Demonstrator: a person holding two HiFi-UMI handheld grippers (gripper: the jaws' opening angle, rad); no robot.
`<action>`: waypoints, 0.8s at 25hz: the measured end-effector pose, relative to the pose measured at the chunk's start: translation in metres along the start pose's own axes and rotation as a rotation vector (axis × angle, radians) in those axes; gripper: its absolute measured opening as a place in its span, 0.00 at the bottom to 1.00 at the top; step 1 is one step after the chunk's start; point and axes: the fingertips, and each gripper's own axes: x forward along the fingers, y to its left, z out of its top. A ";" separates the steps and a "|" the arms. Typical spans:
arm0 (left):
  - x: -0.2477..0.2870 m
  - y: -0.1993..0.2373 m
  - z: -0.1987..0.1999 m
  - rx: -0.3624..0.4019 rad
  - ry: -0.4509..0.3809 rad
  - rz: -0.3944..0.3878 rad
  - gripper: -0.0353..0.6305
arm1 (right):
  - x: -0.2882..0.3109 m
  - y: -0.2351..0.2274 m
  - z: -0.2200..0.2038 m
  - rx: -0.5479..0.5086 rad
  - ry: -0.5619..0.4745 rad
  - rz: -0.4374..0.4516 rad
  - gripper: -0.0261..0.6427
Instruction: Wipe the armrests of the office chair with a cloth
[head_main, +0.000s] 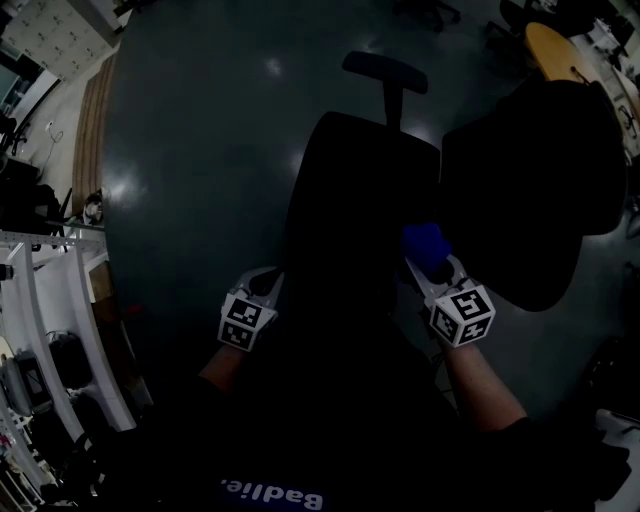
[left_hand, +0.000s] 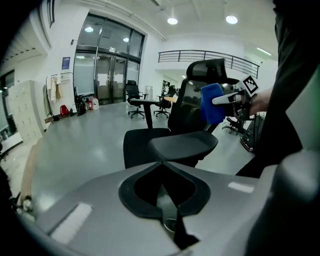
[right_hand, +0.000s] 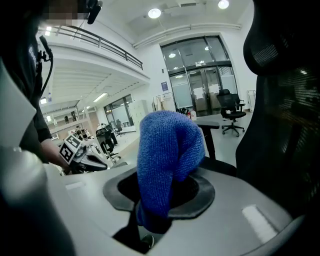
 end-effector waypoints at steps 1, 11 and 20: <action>0.001 0.002 -0.003 0.005 0.010 0.000 0.08 | 0.003 -0.004 -0.003 -0.009 0.009 -0.011 0.24; 0.012 0.005 -0.012 0.043 0.047 -0.045 0.08 | 0.043 -0.012 -0.030 -0.086 0.111 -0.076 0.24; 0.018 -0.007 -0.003 0.067 0.027 -0.087 0.08 | 0.079 0.023 -0.031 -0.090 0.120 0.004 0.24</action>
